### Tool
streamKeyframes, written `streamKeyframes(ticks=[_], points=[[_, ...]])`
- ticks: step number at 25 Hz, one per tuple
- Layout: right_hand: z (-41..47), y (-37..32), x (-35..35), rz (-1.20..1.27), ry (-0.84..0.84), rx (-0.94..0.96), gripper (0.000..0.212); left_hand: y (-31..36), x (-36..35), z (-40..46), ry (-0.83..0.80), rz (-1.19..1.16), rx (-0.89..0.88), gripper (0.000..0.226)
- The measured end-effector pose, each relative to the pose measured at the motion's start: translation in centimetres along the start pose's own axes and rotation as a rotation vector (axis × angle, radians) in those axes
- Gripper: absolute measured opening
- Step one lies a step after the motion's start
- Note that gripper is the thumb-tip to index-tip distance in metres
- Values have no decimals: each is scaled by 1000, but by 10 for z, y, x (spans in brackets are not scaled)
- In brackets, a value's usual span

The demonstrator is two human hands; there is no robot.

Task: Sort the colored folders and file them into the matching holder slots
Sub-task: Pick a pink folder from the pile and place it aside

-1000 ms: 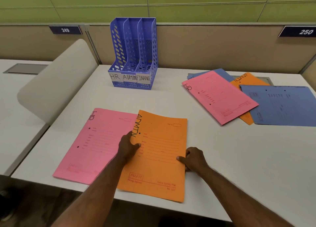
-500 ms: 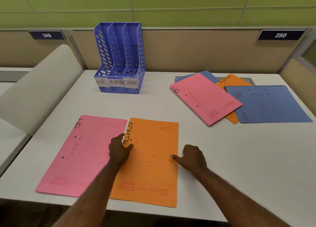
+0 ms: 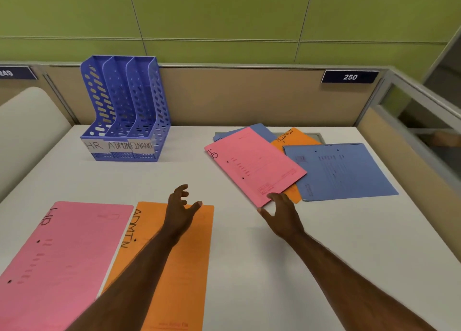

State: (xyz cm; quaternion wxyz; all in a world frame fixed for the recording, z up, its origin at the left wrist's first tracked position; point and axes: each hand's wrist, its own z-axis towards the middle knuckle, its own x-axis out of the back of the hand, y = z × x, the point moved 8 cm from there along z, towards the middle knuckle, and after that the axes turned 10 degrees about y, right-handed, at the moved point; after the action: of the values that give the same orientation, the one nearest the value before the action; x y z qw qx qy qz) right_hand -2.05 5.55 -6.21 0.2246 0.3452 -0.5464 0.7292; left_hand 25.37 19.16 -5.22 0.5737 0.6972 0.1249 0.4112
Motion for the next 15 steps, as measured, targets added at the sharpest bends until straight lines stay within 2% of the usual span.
streamKeyframes(ticks=[7,15], points=[[91,58,37,-31,33,-40,66,33,-92,30,-6,-77,97,63],[183,97,34,-24,-22,-24,66,32,-157,62,66,-115,245,62]])
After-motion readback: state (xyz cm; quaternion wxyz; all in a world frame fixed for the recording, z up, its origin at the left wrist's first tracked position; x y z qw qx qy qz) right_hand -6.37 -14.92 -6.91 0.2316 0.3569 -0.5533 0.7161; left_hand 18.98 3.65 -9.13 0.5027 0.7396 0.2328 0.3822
